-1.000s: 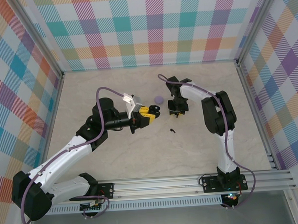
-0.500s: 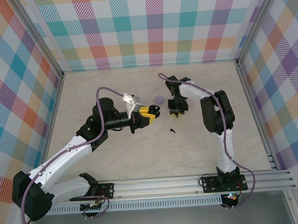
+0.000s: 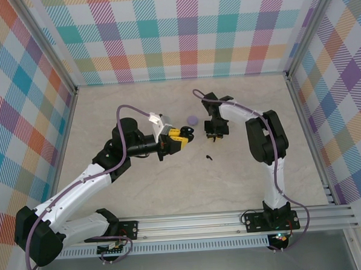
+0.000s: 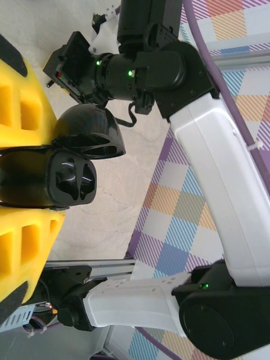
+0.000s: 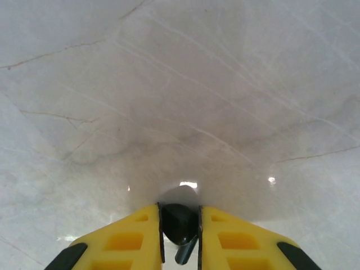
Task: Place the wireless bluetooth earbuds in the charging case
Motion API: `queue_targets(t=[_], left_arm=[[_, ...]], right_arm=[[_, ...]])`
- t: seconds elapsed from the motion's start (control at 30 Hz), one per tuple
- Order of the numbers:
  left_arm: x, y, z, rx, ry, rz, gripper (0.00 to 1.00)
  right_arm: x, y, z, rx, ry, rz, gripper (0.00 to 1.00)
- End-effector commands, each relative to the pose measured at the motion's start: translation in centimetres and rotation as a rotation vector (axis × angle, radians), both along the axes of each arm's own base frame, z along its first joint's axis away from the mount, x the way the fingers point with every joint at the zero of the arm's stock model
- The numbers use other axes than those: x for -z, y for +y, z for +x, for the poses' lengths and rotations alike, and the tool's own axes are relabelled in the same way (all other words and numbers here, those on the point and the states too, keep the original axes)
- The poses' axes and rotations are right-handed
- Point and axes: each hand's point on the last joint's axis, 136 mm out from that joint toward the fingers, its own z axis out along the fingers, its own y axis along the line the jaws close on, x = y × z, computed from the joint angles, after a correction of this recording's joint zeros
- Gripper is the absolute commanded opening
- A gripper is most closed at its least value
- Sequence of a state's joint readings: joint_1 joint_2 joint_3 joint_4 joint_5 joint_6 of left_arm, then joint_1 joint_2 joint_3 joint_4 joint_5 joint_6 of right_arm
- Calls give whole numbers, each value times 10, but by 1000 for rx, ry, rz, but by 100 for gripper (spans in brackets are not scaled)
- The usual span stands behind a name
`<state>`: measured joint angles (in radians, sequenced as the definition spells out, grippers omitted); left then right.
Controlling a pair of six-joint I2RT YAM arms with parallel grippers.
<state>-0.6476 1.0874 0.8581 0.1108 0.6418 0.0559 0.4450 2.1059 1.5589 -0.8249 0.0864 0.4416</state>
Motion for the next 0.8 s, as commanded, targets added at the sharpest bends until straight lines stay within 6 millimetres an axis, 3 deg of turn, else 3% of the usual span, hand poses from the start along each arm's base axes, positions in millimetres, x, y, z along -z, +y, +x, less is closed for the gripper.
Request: queue_targets(t=[0.0,0.43,0.77], left_arm=[[7,-5,4,-28,35,9,8],[55,-11,39,-157,187,55,8],[83,-11,58,-245,275,69,8]], right_arm=[[-8,-1,-8,-43,-39,14,20],[-56,10,-25,-102,-203,189,20],[-114,17,-36,-135,-340,309,20]])
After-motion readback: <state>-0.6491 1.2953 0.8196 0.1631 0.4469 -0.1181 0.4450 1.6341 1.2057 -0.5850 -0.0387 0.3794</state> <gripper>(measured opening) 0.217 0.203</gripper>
